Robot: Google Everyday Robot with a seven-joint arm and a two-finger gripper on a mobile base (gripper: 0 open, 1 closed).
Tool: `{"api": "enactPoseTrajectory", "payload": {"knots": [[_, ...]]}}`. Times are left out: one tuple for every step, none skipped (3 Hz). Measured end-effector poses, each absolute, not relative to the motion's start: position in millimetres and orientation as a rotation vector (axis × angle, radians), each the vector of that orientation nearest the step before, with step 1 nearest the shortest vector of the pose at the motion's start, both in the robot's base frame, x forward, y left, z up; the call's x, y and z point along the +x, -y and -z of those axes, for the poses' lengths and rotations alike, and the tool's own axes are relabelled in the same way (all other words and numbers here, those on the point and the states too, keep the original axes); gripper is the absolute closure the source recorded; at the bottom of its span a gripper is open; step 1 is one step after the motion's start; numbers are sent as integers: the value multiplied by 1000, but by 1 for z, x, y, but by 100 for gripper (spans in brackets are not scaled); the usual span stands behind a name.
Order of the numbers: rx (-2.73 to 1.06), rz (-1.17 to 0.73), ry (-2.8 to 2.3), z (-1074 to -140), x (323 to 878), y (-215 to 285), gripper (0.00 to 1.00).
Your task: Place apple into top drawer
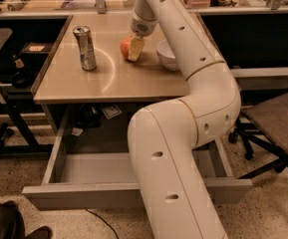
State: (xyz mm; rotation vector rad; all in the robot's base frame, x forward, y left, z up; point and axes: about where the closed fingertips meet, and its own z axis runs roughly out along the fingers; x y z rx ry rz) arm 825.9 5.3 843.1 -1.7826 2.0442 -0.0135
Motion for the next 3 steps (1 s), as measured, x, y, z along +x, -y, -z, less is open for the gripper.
{"api": "enactPoseTrajectory", "payload": {"knots": [[-1783,14,-2044,-843,826,-5,65],[-1783,14,-2044,-843,826,-5,88],[-1782,14,-2044,-843,826,-5,100]]}}
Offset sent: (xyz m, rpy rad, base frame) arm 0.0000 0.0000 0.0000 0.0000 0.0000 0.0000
